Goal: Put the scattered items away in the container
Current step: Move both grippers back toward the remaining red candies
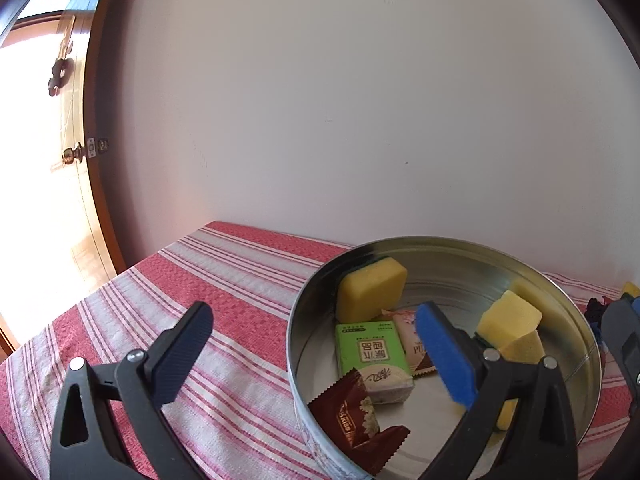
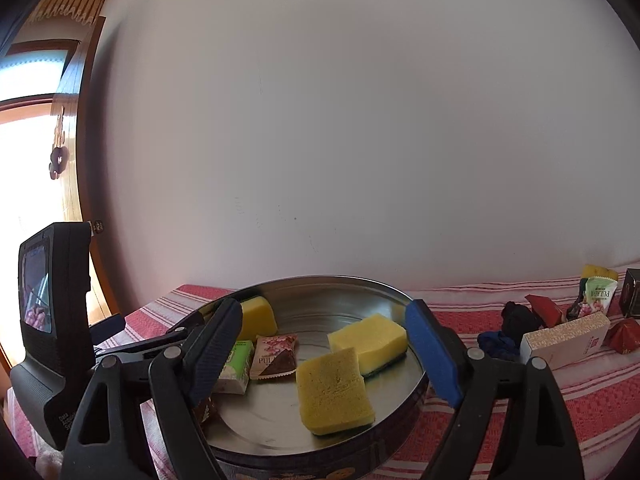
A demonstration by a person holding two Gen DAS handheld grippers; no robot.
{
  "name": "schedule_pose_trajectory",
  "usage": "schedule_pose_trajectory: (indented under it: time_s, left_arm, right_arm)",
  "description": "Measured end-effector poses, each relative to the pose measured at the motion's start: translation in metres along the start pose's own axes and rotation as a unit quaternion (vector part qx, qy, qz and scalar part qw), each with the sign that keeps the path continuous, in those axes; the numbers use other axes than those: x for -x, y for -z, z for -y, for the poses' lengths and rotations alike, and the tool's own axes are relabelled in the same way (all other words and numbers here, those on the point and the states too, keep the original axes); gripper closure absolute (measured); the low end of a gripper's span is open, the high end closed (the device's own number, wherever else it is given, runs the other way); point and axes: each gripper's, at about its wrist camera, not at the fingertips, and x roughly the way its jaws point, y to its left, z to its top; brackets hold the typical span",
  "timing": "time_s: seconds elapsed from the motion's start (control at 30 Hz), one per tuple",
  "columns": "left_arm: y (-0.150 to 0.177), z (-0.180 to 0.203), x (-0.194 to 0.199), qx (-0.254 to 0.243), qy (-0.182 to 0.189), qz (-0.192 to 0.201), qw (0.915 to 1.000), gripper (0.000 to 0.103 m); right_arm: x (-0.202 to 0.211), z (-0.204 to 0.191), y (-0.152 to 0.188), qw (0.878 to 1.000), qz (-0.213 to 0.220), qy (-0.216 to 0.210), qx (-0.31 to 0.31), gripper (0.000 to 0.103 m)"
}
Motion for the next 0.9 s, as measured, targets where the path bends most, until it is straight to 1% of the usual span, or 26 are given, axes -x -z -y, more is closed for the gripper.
schedule_pose_trajectory:
  time_s: [0.17, 0.37, 0.6, 0.8, 0.9]
  left_arm:
    - [0.000, -0.002, 0.001, 0.002, -0.002, 0.011, 0.9999, 0.001]
    - [0.002, -0.001, 0.002, 0.001, 0.000, 0.007, 1.0000, 0.001]
    - [0.006, 0.006, 0.007, -0.005, 0.008, 0.003, 1.0000, 0.001]
    - [0.009, 0.010, 0.012, -0.008, 0.018, 0.000, 0.9998, 0.001]
    - [0.011, 0.013, 0.016, -0.008, 0.029, -0.004, 0.9995, 0.001]
  right_arm:
    - [0.011, 0.005, 0.001, 1.000, 0.014, 0.015, -0.001, 0.018]
    - [0.013, 0.014, 0.007, 1.000, -0.019, 0.015, -0.020, 0.018]
    - [0.034, 0.014, 0.010, 1.000, -0.026, 0.009, -0.012, 0.018]
    - [0.048, 0.013, 0.011, 0.999, -0.030, 0.012, -0.002, 0.018]
    - [0.054, 0.015, 0.011, 0.999, -0.027, 0.021, 0.002, 0.018]
